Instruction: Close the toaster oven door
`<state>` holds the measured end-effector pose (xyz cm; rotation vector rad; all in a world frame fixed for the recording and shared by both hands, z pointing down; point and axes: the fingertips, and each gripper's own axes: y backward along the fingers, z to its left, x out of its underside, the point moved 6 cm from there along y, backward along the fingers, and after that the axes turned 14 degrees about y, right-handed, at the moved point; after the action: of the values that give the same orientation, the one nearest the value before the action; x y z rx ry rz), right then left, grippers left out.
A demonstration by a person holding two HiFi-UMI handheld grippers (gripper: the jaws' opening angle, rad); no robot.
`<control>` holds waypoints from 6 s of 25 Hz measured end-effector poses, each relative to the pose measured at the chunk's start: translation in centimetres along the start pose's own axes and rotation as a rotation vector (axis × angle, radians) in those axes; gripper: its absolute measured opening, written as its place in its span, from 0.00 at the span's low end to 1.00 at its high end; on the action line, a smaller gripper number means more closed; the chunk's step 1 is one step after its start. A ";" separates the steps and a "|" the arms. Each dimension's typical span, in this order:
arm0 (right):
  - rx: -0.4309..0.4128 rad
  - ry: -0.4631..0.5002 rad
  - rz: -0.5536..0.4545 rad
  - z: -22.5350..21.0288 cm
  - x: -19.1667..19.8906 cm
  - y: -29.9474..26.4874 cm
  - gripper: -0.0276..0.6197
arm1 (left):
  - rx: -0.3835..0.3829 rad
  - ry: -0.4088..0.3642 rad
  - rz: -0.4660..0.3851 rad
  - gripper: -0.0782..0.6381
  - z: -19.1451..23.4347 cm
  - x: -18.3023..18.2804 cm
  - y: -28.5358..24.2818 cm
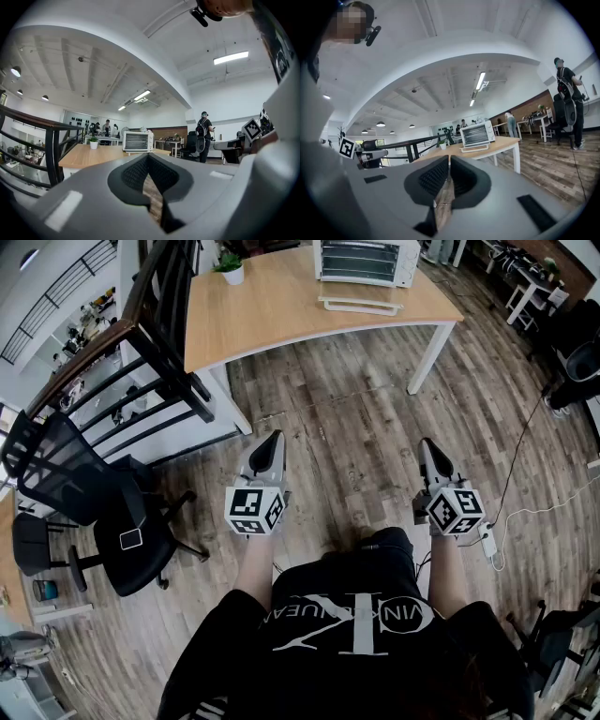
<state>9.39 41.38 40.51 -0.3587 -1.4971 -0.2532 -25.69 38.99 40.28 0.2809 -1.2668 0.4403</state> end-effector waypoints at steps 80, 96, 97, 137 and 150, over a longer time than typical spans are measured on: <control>-0.028 -0.094 0.010 -19.1 2.9 -23.3 0.16 | -0.095 0.053 0.038 0.12 6.4 -1.0 -27.6; -0.020 -0.114 0.020 -20.9 3.5 -24.2 0.15 | -0.073 0.041 0.075 0.12 5.9 -0.4 -30.0; -0.024 -0.114 0.025 -20.9 3.7 -24.5 0.15 | -0.078 0.043 0.076 0.12 6.2 -0.3 -30.1; -0.072 -0.156 0.174 -28.3 7.8 -43.4 0.15 | -0.025 0.071 0.175 0.12 12.0 1.1 -50.7; -0.072 -0.147 0.253 -30.1 10.1 -49.7 0.15 | 0.026 0.094 0.195 0.12 13.9 2.1 -56.8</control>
<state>18.90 -15.38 53.21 -0.6307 -1.5715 -0.0809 -10.58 -16.95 48.30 0.1573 -1.2020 0.6303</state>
